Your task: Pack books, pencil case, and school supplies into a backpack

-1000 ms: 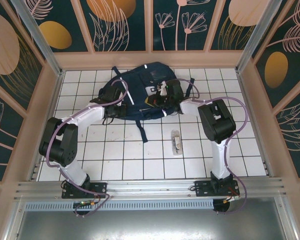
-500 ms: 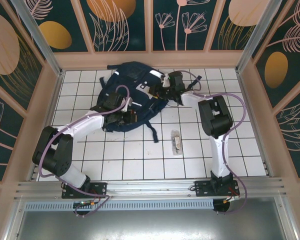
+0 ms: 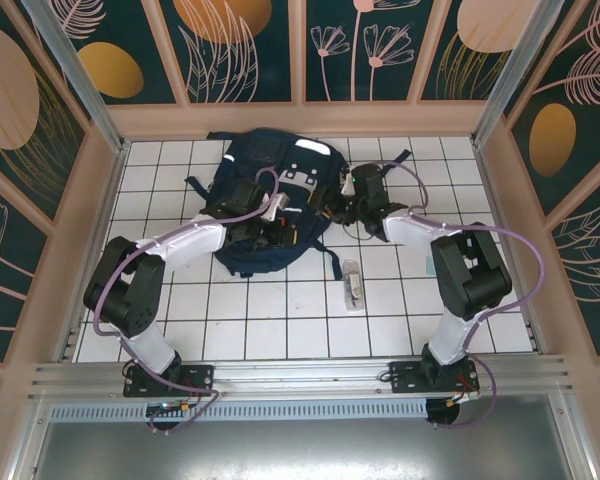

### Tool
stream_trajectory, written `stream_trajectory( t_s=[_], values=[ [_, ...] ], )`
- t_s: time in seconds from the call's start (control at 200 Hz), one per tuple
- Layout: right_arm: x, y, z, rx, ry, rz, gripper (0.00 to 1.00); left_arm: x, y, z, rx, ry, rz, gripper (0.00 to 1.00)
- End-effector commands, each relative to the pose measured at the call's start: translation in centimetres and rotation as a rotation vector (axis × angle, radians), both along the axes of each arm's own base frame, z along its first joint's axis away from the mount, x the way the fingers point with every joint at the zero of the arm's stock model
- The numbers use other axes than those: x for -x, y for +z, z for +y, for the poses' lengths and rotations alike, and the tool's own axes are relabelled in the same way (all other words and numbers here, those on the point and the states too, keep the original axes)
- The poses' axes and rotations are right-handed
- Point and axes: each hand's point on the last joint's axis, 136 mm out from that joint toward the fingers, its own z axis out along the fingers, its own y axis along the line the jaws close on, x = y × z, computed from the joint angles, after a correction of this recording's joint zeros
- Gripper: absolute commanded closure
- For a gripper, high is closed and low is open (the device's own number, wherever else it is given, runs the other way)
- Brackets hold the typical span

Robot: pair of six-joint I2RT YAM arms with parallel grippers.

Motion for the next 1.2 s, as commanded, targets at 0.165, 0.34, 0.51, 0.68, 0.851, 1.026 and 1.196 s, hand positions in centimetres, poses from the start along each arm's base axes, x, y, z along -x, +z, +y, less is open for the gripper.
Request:
stream_trajectory(
  t_s=[0.165,0.34,0.51,0.68,0.851,1.026,1.196],
  values=[
    [-0.1,-2.1,3.2,-0.107,0.008,0.07,0.6,0.1,1.5,-1.6,0.038,-0.047,-0.065,1.0],
    [-1.2,-2.5,4.0,-0.086,-0.003,0.047,0.95,0.5,1.1,-1.2,0.002,-0.054,-0.062,1.0],
    [-2.0,-1.7,1.0,-0.065,-0.042,-0.002,1.0,-1.7,-0.8,5.0,-0.311,0.114,-0.129,1.0],
    [-2.9,-0.2,-1.7,0.004,-0.008,-0.094,1.0,-3.3,-1.2,10.4,-0.357,0.242,-0.095,1.0],
    [-3.8,0.3,-2.8,0.053,0.018,-0.133,1.0,-4.2,-1.3,13.9,-0.467,0.306,-0.112,1.0],
    [-5.9,-0.2,-3.4,0.121,0.057,-0.175,1.0,-3.0,-2.4,14.1,-0.467,0.279,-0.048,1.0],
    [-10.5,-0.8,-3.0,0.195,0.06,-0.206,1.0,-0.2,-0.5,10.3,-0.295,0.175,-0.023,1.0]
  ],
)
